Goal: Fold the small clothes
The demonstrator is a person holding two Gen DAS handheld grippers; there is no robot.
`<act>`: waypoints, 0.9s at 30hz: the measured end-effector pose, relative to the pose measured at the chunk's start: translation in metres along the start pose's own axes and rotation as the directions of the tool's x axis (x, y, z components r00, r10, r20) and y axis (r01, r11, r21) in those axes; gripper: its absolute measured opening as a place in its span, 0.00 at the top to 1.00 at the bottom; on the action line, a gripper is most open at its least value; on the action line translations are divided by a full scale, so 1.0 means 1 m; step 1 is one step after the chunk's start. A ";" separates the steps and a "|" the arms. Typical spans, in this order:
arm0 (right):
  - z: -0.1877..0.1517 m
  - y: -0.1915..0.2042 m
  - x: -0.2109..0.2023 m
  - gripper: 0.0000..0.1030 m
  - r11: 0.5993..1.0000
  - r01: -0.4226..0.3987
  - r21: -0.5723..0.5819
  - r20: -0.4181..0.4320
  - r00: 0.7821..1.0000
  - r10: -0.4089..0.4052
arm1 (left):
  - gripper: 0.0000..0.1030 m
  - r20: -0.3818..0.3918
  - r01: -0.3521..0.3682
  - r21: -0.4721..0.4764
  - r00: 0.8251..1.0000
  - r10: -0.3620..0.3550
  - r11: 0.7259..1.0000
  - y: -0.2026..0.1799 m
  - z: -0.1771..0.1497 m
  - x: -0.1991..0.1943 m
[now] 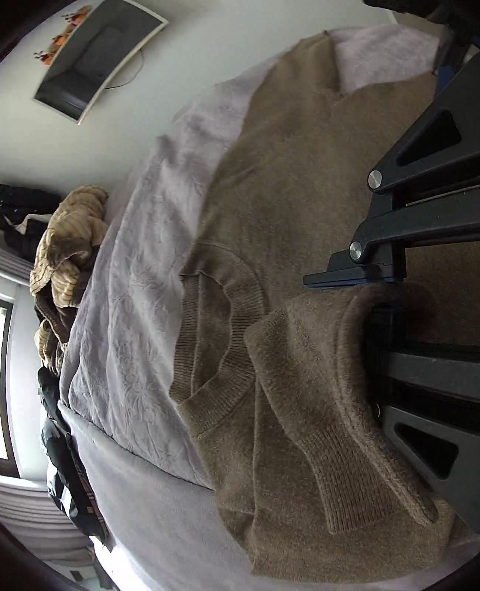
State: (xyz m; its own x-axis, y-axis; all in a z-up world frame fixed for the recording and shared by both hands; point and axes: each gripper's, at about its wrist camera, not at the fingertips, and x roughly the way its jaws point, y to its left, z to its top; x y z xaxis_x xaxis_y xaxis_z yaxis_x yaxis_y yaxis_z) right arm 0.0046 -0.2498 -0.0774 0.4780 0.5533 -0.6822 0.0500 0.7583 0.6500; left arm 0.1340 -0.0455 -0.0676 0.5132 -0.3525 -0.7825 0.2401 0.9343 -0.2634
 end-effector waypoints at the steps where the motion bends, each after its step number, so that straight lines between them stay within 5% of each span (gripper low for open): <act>1: 0.004 0.000 0.003 0.00 1.000 0.007 -0.007 -0.004 1.000 -0.007 | 0.92 0.000 0.002 0.007 1.000 -0.002 1.000 0.000 -0.001 -0.004; 6: 0.021 0.017 0.013 0.00 0.983 0.124 -0.133 -0.008 0.992 -0.126 | 0.87 0.039 0.068 0.023 0.997 -0.069 0.997 0.015 -0.005 -0.043; 8: 0.028 0.031 0.019 0.00 0.959 0.191 -0.211 0.008 0.981 -0.193 | 0.08 0.097 0.032 0.016 0.995 -0.033 0.999 0.030 -0.010 -0.067; 9: 0.031 0.041 0.024 0.00 0.943 0.213 -0.254 0.013 0.976 -0.216 | 0.00 0.171 -0.012 0.002 0.985 0.012 1.000 0.039 -0.015 -0.085; 11: 0.035 0.064 0.036 0.00 0.898 0.263 -0.353 0.032 0.962 -0.270 | 0.00 0.235 -0.048 0.011 0.971 0.044 0.999 0.053 -0.020 -0.105; 14: 0.031 0.103 0.062 0.00 0.771 0.345 -0.535 0.085 0.930 -0.357 | 0.00 0.221 -0.150 -0.025 0.963 0.152 0.988 0.084 -0.036 -0.123; 18: 0.011 0.146 0.098 0.00 0.515 0.447 -0.731 0.224 0.871 -0.437 | 0.00 0.154 -0.302 -0.027 0.941 0.303 0.953 0.116 -0.065 -0.123; 22: 0.003 0.164 0.143 0.01 0.269 0.538 -0.799 0.361 0.787 -0.501 | 0.00 0.065 -0.401 -0.037 0.913 0.402 0.916 0.138 -0.085 -0.108; 24: 0.002 0.164 0.165 0.12 0.142 0.577 -0.804 0.426 0.727 -0.539 | 0.00 0.036 -0.437 -0.045 0.898 0.439 0.898 0.144 -0.086 -0.096; 25: 0.004 0.165 0.171 0.48 0.111 0.584 -0.804 0.441 0.711 -0.548 | 0.00 0.030 -0.457 -0.050 0.888 0.458 0.888 0.147 -0.086 -0.090; 26: 0.009 0.165 0.172 0.90 0.129 0.581 -0.804 0.427 0.714 -0.554 | 0.00 0.027 -0.472 -0.056 0.880 0.474 0.880 0.149 -0.086 -0.086; 27: 0.017 0.166 0.166 0.94 0.199 0.577 -0.792 0.400 0.737 -0.545 | 0.00 0.022 -0.483 -0.065 0.874 0.485 0.873 0.152 -0.086 -0.082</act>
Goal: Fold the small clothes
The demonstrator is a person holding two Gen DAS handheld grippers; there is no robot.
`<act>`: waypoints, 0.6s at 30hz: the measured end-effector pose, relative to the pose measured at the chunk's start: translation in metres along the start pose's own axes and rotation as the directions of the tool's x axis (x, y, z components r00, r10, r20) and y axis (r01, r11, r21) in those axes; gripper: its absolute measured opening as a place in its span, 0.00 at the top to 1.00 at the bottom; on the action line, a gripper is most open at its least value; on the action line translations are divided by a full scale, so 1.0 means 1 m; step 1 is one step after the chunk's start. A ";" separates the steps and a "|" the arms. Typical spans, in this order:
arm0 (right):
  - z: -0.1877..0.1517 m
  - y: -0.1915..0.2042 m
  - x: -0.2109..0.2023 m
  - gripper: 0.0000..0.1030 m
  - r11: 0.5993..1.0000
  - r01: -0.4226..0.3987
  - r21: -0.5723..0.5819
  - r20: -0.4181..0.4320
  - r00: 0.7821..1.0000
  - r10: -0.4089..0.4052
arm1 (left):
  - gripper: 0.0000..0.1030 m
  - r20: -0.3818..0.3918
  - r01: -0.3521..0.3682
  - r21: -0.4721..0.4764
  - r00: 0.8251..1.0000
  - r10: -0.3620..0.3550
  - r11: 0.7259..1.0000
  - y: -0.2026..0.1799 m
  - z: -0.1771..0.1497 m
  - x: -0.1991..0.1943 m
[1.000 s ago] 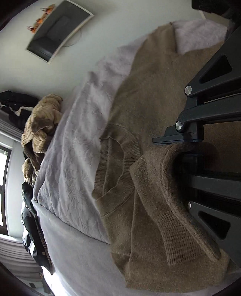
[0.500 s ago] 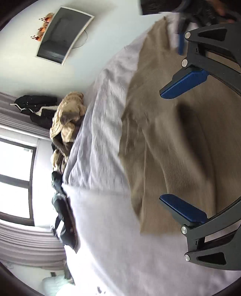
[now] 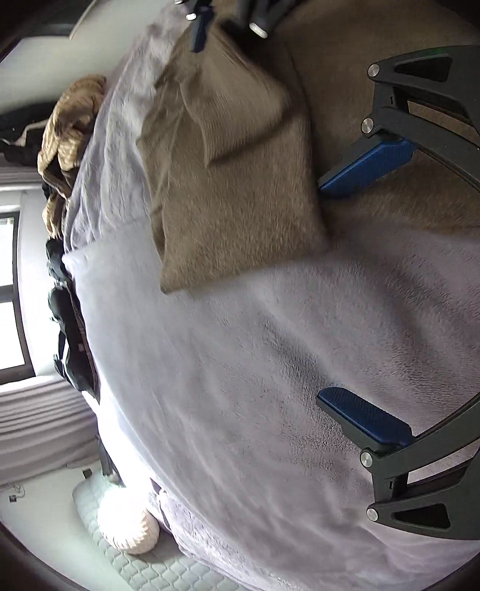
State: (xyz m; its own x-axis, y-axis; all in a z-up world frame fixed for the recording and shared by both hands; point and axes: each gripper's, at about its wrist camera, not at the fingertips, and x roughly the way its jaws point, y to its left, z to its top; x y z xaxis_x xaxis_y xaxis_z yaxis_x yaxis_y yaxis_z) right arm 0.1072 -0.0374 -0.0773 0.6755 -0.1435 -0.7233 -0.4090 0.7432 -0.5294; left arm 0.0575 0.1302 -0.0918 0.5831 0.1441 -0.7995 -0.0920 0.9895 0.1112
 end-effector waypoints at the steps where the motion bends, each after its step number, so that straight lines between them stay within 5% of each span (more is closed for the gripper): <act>1: 0.001 -0.014 -0.003 0.93 0.995 -0.044 0.090 0.016 0.999 0.042 | 0.00 -0.007 -0.007 -0.021 1.000 0.007 1.000 0.003 0.001 0.005; 3: -0.011 -0.058 -0.008 0.93 0.929 -0.156 0.335 0.061 0.988 0.143 | 0.00 -0.023 0.004 -0.061 1.000 -0.006 0.998 0.008 0.003 0.015; 5: -0.037 -0.099 0.001 0.93 0.785 -0.279 0.553 0.122 0.959 0.255 | 0.00 -0.030 0.016 -0.078 0.999 -0.018 0.997 0.011 0.002 0.021; 7: -0.073 -0.131 0.019 0.92 0.582 -0.357 0.731 0.173 0.921 0.348 | 0.00 -0.029 0.017 -0.080 0.999 -0.019 0.997 0.012 0.002 0.023; 9: -0.117 -0.149 0.044 0.89 0.320 -0.421 0.848 0.255 0.855 0.451 | 0.00 -0.031 0.021 -0.081 0.999 -0.023 0.996 0.012 0.003 0.025; 11: -0.157 -0.154 0.065 0.83 0.082 -0.427 0.901 0.333 0.798 0.502 | 0.00 -0.034 0.018 -0.080 0.999 -0.021 0.997 0.012 0.003 0.028; 13: -0.184 -0.156 0.074 0.82 -0.102 -0.464 0.880 0.450 0.746 0.491 | 0.00 -0.035 0.024 -0.084 0.999 -0.027 0.996 0.012 0.002 0.025; 15: -0.204 -0.157 0.075 0.81 -0.231 -0.475 0.849 0.526 0.720 0.452 | 0.00 -0.038 0.040 -0.099 0.998 -0.044 0.994 0.016 0.002 0.026; 18: -0.217 -0.157 0.076 0.80 -0.327 -0.474 0.817 0.576 0.695 0.431 | 0.00 -0.040 0.057 -0.112 0.997 -0.062 0.992 0.019 0.002 0.024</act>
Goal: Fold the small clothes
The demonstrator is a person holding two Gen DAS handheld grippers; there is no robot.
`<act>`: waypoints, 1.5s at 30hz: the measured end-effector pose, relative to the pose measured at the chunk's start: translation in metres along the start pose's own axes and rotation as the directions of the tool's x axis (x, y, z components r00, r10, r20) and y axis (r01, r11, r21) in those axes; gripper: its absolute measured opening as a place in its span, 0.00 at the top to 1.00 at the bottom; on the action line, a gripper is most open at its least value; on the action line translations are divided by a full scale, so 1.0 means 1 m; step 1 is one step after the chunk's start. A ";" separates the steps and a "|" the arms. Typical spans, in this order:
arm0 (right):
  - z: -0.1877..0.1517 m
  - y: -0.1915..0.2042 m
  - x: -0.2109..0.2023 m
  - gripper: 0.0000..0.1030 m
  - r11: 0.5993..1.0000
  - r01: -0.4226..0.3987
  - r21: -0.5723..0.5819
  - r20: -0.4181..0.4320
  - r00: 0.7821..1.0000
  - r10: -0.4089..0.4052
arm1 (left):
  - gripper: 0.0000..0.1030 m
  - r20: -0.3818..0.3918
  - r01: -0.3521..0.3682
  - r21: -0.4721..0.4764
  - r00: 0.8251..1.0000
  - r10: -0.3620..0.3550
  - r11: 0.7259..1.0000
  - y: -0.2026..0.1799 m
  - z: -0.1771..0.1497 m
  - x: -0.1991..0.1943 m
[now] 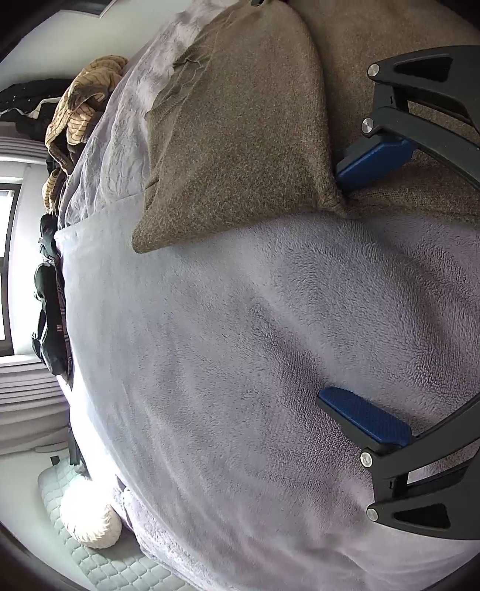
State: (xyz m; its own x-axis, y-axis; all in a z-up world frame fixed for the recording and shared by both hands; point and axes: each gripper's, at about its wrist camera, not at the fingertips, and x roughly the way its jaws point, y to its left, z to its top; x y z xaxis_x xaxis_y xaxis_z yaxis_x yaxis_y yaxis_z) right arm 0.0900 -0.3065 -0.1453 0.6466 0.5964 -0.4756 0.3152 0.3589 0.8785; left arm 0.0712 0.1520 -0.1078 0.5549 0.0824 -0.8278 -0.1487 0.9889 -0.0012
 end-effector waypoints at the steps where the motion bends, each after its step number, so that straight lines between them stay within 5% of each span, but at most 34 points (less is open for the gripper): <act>1: 0.000 -0.001 -0.001 0.78 1.000 -0.006 0.013 -0.002 1.000 0.006 | 0.00 -0.003 0.003 -0.001 1.000 -0.003 1.000 0.000 0.000 -0.001; 5: -0.004 0.008 -0.003 0.54 1.000 -0.019 -0.008 -0.030 0.999 0.019 | 0.00 -0.012 0.063 -0.022 0.998 -0.063 0.998 0.006 -0.001 -0.012; 8: -0.016 0.025 0.002 0.40 0.998 -0.009 -0.061 -0.074 0.997 0.005 | 0.00 -0.005 0.174 -0.076 0.985 -0.175 0.982 0.019 0.000 -0.026; 13: -0.054 0.053 0.039 0.37 0.991 -0.042 -0.129 -0.196 0.980 0.016 | 0.00 0.011 0.318 -0.163 0.947 -0.321 0.934 0.036 0.028 -0.029; 18: -0.103 0.069 0.084 0.37 0.989 -0.045 -0.144 -0.281 0.960 0.003 | 0.01 -0.107 0.377 -0.209 0.909 -0.404 0.902 0.026 0.058 0.022; 21: -0.109 0.077 0.098 0.38 0.988 -0.009 -0.156 -0.254 0.967 -0.031 | 0.32 -0.140 0.366 -0.209 0.906 -0.399 0.907 0.018 0.059 0.035; 22: -0.109 0.078 0.100 0.50 0.989 -0.007 -0.145 -0.245 0.969 -0.029 | 0.53 -0.146 0.376 -0.200 0.902 -0.407 0.905 0.016 0.060 0.035; 23: -0.109 0.078 0.103 0.78 0.992 -0.013 -0.126 -0.247 0.969 -0.019 | 0.74 -0.144 0.406 -0.196 0.889 -0.435 0.893 0.015 0.060 0.033; 24: -0.110 0.079 0.106 0.90 0.993 -0.022 -0.113 -0.256 0.967 -0.007 | 0.77 -0.138 0.427 -0.188 0.880 -0.454 0.885 0.015 0.062 0.030; 27: -0.123 0.087 0.112 0.93 0.983 -0.014 -0.182 -0.261 0.965 -0.035 | 0.84 -0.132 0.410 -0.126 0.896 -0.425 0.903 0.019 0.062 0.026; 30: -0.132 0.073 0.127 0.93 0.974 0.079 -0.211 -0.291 0.947 -0.140 | 0.84 -0.148 0.391 -0.109 0.903 -0.404 0.914 0.022 0.058 0.034; 32: -0.130 0.065 0.125 0.93 0.988 0.044 -0.151 -0.313 0.945 -0.090 | 0.84 -0.140 0.389 -0.111 0.905 -0.402 0.914 0.023 0.059 0.034; 34: -0.125 0.071 0.113 0.92 0.978 0.071 -0.194 -0.322 0.938 -0.132 | 0.84 -0.126 0.373 -0.092 0.915 -0.382 0.923 0.021 0.058 0.028; 37: -0.110 0.080 0.078 0.88 0.947 0.110 -0.303 -0.229 0.956 -0.184 | 0.84 -0.113 0.347 -0.051 0.930 -0.351 0.936 0.018 0.057 0.018; 40: -0.077 0.088 0.034 0.86 0.918 0.171 -0.357 -0.047 0.979 -0.201 | 0.84 -0.097 0.342 -0.055 0.933 -0.346 0.938 0.017 0.057 0.009; 43: -0.046 0.092 0.021 0.86 0.895 0.238 -0.377 0.042 0.970 -0.240 | 0.84 -0.062 0.341 -0.056 0.937 -0.344 0.939 0.012 0.059 -0.001; 45: -0.031 0.090 0.029 0.86 0.864 0.323 -0.386 0.063 0.944 -0.324 | 0.84 -0.053 0.316 -0.032 0.947 -0.317 0.948 0.002 0.060 -0.002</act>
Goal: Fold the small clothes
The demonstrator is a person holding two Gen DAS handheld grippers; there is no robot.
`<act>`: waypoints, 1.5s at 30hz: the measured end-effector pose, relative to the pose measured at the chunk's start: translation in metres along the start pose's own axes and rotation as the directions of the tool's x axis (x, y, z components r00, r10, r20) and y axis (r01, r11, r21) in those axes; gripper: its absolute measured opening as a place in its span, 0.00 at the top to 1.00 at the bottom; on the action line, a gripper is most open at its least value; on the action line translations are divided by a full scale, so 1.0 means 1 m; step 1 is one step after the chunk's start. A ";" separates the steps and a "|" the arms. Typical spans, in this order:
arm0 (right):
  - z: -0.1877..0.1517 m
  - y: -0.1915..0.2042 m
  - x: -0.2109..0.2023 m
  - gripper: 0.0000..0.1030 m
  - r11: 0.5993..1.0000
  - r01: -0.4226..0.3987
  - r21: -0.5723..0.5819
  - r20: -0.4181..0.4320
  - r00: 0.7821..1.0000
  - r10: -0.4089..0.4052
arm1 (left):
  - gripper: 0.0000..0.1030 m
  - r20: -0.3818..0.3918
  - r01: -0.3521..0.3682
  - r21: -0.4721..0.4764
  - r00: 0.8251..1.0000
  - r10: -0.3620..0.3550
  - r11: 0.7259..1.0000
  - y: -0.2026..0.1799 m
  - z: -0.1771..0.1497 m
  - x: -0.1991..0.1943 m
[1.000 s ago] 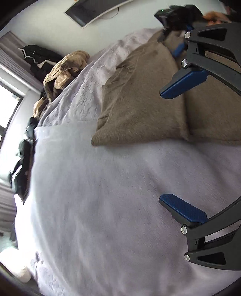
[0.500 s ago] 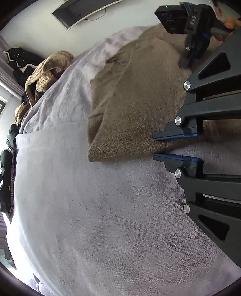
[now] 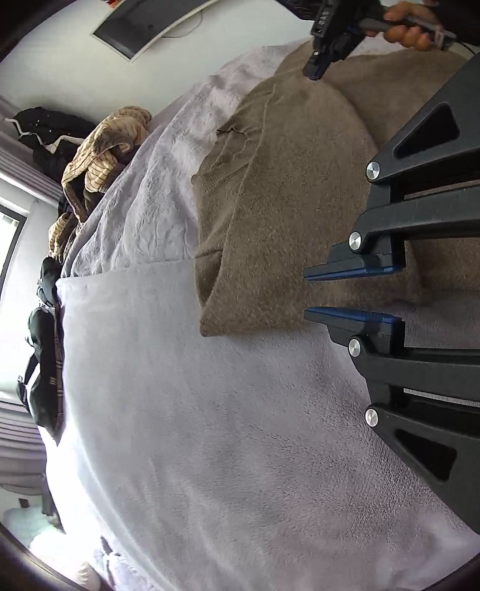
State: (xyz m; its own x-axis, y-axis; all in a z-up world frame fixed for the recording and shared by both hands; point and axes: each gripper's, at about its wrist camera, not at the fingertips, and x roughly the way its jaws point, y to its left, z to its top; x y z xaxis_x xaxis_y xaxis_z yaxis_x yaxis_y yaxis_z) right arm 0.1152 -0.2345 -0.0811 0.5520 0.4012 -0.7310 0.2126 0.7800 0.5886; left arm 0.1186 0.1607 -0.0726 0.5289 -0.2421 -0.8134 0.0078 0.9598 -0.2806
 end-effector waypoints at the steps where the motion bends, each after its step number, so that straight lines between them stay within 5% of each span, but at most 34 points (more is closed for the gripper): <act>1: 0.004 -0.005 0.007 0.86 0.999 0.046 0.003 -0.019 0.999 -0.046 | 0.84 -0.005 -0.012 0.008 1.000 0.012 1.000 -0.004 -0.001 0.003; 5: -0.006 -0.036 0.013 0.91 0.997 0.013 0.072 -0.032 0.999 -0.011 | 0.84 -0.019 -0.082 0.051 0.996 0.083 0.995 -0.009 -0.012 0.017; 21: -0.053 -0.045 -0.040 0.86 0.995 -0.080 0.054 -0.065 0.994 0.084 | 0.82 -0.031 -0.075 0.009 0.997 0.075 0.997 -0.026 -0.040 -0.019; 22: -0.056 -0.045 -0.042 0.86 0.995 -0.085 0.051 -0.068 0.994 0.088 | 0.59 -0.035 -0.074 0.011 0.997 0.074 0.997 -0.029 -0.044 -0.021; 23: -0.061 -0.044 -0.045 0.86 0.995 -0.092 0.045 -0.071 0.993 0.095 | 0.18 -0.035 -0.065 0.007 0.997 0.066 0.998 -0.032 -0.048 -0.024; 25: -0.070 -0.042 -0.051 0.86 0.994 -0.106 0.039 -0.076 0.991 0.109 | 0.03 0.012 -0.071 -0.001 0.997 0.071 0.997 -0.039 -0.057 -0.035; 28: -0.078 -0.041 -0.058 0.83 0.991 -0.129 0.040 -0.077 0.988 0.132 | 0.03 0.013 -0.071 0.037 0.997 0.070 0.997 -0.054 -0.066 -0.042; 30: -0.083 -0.042 -0.063 0.71 0.990 -0.130 0.044 -0.073 0.988 0.133 | 0.03 0.008 -0.070 0.039 0.998 0.069 0.997 -0.061 -0.073 -0.046; 32: -0.090 -0.042 -0.070 0.45 0.989 -0.140 0.040 -0.067 0.988 0.143 | 0.03 0.002 -0.070 0.038 0.998 0.070 0.997 -0.066 -0.078 -0.049; 37: -0.101 -0.046 -0.084 0.26 0.984 -0.177 0.034 -0.062 0.982 0.179 | 0.03 -0.061 -0.059 0.028 0.996 0.060 0.998 -0.074 -0.093 -0.049; 45: -0.110 -0.063 -0.105 0.24 0.975 -0.218 0.049 -0.044 0.975 0.220 | 0.03 -0.099 -0.051 0.043 0.994 0.055 0.998 -0.106 -0.118 -0.051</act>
State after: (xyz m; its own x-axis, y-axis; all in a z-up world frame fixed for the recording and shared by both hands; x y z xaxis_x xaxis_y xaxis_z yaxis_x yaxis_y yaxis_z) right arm -0.0444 -0.2731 -0.0794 0.5491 0.5835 -0.5983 0.1269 0.6494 0.7498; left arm -0.0091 0.0550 -0.0618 0.4419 -0.2017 -0.8741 0.0175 0.9761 -0.2164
